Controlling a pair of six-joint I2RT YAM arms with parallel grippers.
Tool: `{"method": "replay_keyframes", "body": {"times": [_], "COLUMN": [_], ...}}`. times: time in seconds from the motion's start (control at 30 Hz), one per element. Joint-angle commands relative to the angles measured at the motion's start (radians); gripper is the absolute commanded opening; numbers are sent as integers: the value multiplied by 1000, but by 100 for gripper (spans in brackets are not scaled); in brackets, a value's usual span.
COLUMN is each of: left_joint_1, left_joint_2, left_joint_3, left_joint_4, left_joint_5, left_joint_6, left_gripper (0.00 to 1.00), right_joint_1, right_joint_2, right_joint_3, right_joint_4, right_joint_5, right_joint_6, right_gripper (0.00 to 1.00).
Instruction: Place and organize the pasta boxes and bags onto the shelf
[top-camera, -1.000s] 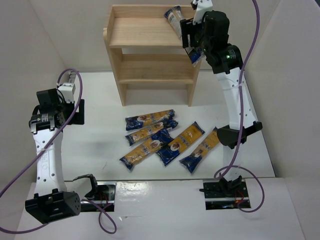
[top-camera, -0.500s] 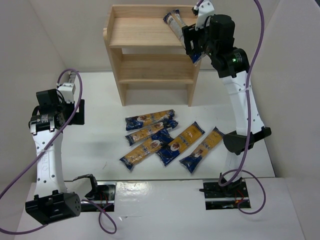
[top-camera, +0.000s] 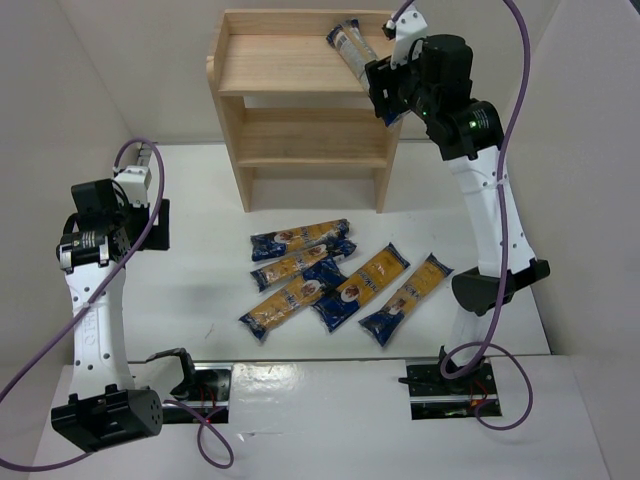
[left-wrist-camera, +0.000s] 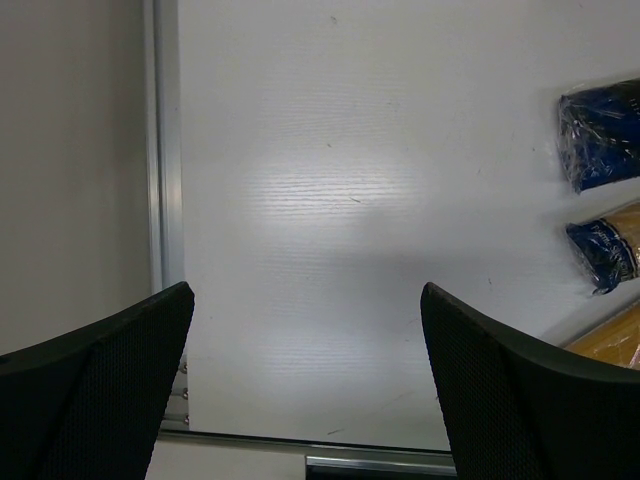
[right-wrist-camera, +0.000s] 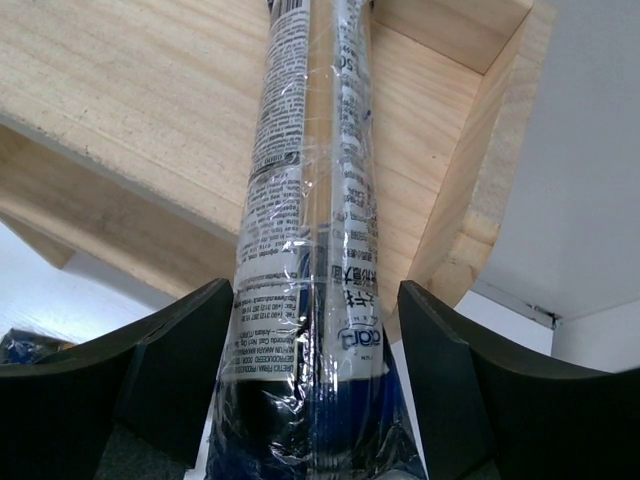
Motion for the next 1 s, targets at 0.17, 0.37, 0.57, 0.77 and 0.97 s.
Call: {"method": "replay_keyframes", "body": {"times": [0.17,0.37,0.57,0.77,0.97], "left_joint_1": [4,4,4,4,4], "left_joint_2": [-27,-36,-36,-36,-36], "left_joint_3": [-7,-7,-7,-7,-7], "left_joint_4": [-10,-10,-19,-19,-29], "left_joint_5": [22,22,22,22,22], "left_joint_6": [-4,-13,-13,-13,-13], "left_gripper": [100,100,100,100,100], "right_joint_1": [-7,-7,-7,-7,-7], "right_joint_2": [-64,-64,-64,-55,-105], "right_joint_3": [-39,-39,-19,-39,-99], "right_joint_4": [-5,-5,-5,5,51], "right_joint_5": [-48,-76,-97,-77,34], "right_joint_6": [-8,-8,2,48,129], "right_gripper": [59,19,15,3,0]}}
